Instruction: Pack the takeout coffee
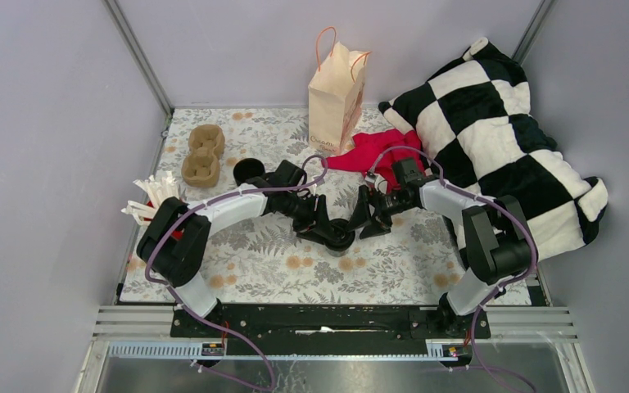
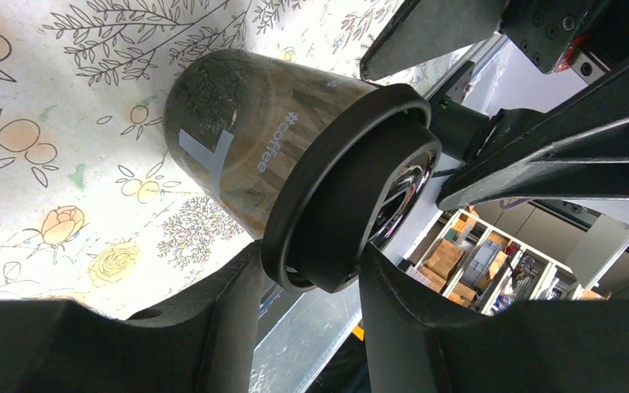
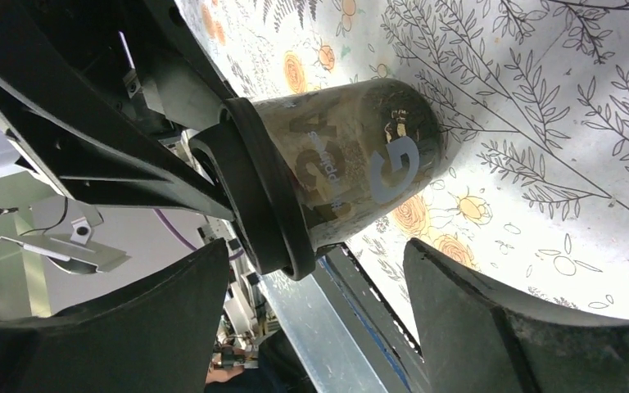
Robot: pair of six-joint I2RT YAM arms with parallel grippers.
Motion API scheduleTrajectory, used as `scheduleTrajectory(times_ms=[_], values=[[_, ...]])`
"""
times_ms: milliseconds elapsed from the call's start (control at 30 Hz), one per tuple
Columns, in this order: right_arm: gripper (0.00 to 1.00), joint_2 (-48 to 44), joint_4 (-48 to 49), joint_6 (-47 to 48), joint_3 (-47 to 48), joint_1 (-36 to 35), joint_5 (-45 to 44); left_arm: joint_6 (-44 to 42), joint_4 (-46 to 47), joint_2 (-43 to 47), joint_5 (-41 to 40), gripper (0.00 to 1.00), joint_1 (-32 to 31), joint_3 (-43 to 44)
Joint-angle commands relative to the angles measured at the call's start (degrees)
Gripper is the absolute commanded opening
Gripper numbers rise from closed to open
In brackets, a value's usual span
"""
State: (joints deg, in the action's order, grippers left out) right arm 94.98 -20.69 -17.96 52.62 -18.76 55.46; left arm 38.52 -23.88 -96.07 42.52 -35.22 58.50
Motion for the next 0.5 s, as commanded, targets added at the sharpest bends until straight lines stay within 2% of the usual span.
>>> scheduleTrajectory(times_ms=[0,167,267,333,467], values=[[0.81,1.59,-2.23,2.80,2.09,-0.57,-0.87,-5.84,-7.68,-5.27,-20.28,0.47,0.07,-3.66],[0.71,5.93,-0.37,0.89,0.21,-2.70,-4.99,-5.57,-7.74,-5.48,-20.33,0.47,0.07,-3.78],[0.61,9.24,3.19,-2.87,-4.41,-2.94,-14.36,-5.65,-7.37,-5.80,-20.84,0.47,0.07,-4.85],[0.54,12.59,1.77,-1.99,-4.83,-2.94,-20.42,-5.69,-6.80,-6.20,-20.90,0.46,0.07,-5.83],[0.51,11.40,-0.48,-3.20,-5.20,-2.87,-30.17,-5.57,-5.89,-6.58,-21.24,0.45,0.07,-7.65]])
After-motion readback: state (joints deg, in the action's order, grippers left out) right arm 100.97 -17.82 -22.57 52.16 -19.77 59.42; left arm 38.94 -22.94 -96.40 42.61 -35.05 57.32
